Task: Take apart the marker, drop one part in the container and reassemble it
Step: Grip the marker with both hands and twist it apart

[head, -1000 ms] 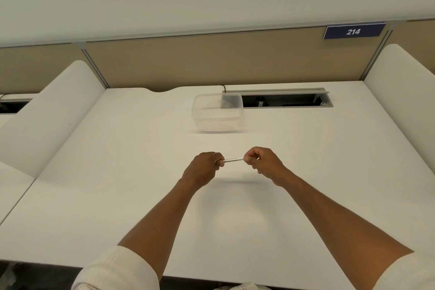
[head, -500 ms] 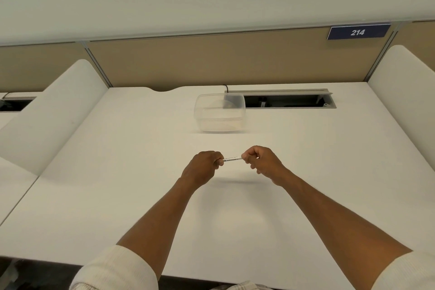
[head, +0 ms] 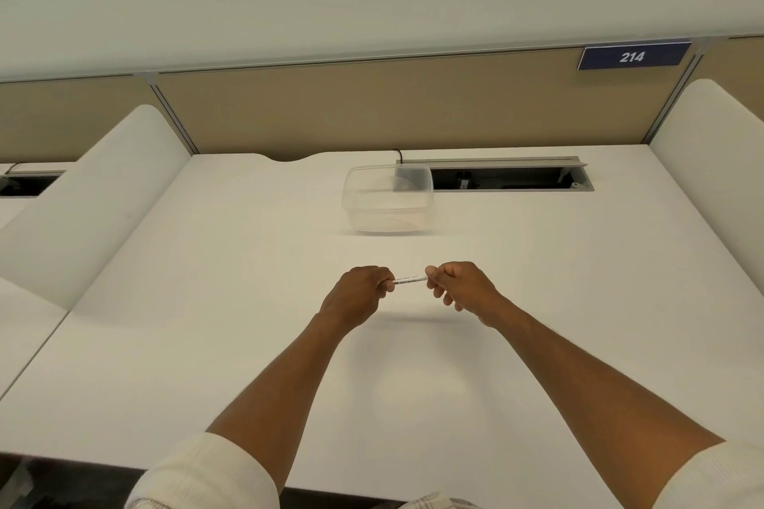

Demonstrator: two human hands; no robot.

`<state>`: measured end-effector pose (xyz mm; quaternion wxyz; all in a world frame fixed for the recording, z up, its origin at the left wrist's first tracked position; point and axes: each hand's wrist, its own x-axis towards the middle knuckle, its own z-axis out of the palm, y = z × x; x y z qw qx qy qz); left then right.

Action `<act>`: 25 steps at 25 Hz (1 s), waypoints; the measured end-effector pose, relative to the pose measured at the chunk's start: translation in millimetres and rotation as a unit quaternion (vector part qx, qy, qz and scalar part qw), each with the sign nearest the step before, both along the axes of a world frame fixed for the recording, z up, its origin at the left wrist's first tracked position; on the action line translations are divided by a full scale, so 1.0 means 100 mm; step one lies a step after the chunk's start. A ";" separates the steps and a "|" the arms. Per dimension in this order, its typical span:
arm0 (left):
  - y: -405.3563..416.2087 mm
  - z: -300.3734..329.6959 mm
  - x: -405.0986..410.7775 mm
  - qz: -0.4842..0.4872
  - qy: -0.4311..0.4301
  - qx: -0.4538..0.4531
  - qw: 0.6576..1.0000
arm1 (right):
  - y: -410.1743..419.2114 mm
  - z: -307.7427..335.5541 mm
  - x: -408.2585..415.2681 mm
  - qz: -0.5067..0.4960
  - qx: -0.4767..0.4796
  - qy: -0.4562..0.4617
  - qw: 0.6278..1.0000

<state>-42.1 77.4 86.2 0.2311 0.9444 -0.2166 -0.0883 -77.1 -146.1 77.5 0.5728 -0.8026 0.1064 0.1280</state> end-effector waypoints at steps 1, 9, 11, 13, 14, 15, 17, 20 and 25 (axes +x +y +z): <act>0.00 0.00 0.00 -0.003 -0.002 0.001 1.000 | 0.00 -0.01 0.01 0.008 -0.008 0.001 1.000; 0.00 -0.07 0.06 0.000 0.006 -0.006 1.000 | 0.00 -0.02 0.02 -0.007 0.019 -0.002 1.000; -0.02 -0.09 0.06 -0.010 0.009 -0.012 1.000 | 0.01 -0.04 0.03 -0.012 0.003 -0.006 1.000; -0.04 -0.10 0.05 -0.013 0.013 -0.022 1.000 | 0.00 -0.07 0.03 -0.021 -0.003 -0.011 1.000; -0.05 -0.11 0.05 -0.013 0.016 -0.030 0.999 | 0.00 -0.07 0.03 -0.024 -0.004 -0.011 1.000; -0.06 -0.12 0.05 -0.011 0.022 -0.039 0.999 | -0.01 -0.08 0.04 -0.027 -0.002 -0.011 1.000; -0.07 -0.11 0.04 -0.001 0.043 -0.053 0.998 | -0.02 -0.08 0.04 -0.032 0.008 -0.011 0.999; -0.09 -0.10 0.04 0.004 0.049 -0.052 0.997 | -0.04 -0.08 0.04 -0.025 0.032 0.009 0.999; -0.10 -0.08 0.07 -0.018 0.019 -0.039 0.999 | -0.06 -0.07 0.08 0.013 -0.007 0.026 1.000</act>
